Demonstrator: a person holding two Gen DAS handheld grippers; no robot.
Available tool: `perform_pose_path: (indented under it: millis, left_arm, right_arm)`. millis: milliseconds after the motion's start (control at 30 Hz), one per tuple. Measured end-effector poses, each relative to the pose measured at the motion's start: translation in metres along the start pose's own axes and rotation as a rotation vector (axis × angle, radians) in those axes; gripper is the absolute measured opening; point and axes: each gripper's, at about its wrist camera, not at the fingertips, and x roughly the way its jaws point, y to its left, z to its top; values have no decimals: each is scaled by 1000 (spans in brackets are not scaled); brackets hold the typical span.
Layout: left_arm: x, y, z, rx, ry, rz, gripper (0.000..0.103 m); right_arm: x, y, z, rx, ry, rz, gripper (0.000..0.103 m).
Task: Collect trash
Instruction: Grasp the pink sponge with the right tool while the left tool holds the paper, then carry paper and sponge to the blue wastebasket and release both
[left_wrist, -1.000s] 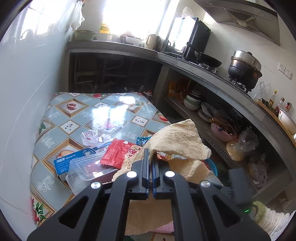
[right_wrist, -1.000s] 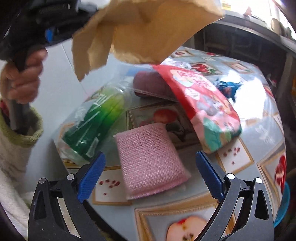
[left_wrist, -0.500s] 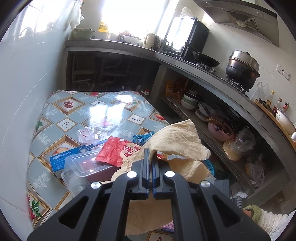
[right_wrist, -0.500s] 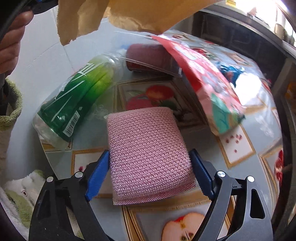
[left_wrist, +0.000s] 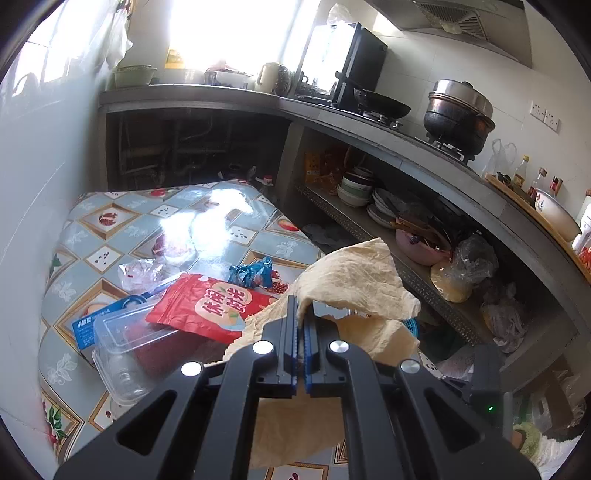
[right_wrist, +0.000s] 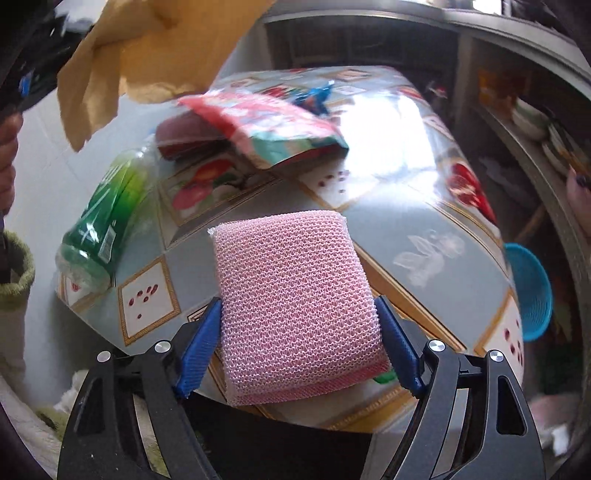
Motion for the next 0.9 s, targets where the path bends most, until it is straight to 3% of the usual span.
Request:
perform_pose_path:
  millis: [367,900]
  left_arm:
    - [3,-22,6,38,-2,19,2]
    - [35,-72,16,118,53,9,2]
  right_arm:
    - [-38,-48,0,181,-113,-17,75]
    - [-62,-101,-18,328,-201,-51,75]
